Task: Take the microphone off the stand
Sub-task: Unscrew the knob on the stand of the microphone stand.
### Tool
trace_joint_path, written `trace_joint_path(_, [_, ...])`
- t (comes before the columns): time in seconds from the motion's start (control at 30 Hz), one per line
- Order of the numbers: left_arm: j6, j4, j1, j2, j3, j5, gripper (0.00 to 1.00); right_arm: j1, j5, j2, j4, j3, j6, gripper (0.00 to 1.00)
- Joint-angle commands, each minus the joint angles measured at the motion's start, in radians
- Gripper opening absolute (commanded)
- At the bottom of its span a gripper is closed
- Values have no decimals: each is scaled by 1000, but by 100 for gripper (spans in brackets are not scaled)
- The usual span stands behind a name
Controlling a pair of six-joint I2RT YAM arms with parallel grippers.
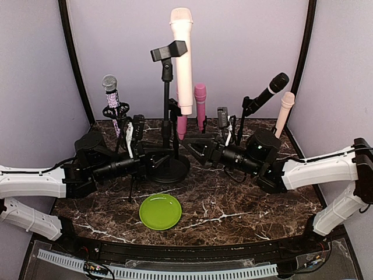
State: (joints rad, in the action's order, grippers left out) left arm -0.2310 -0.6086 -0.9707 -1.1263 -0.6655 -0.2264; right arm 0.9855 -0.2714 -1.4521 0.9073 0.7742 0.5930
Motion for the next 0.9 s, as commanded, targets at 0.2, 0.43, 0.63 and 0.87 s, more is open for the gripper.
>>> trace_joint_path(0.2, [32,-41,0,42,-8,86,0,104,299,21,-114,65,-47,80])
trace_joint_path(0.43, [27,-25,1,29,-16,86,0,135,286,-17,-70,105,-57,78])
trace_joint_path(0.63, [27,-25,1,24,-17,78,0,145,282,-68,-54,166,-66,76])
trace_joint_path(0.87, [24,-21,1,17,-21,70,0,151,213,-96,-19,203,-101,69])
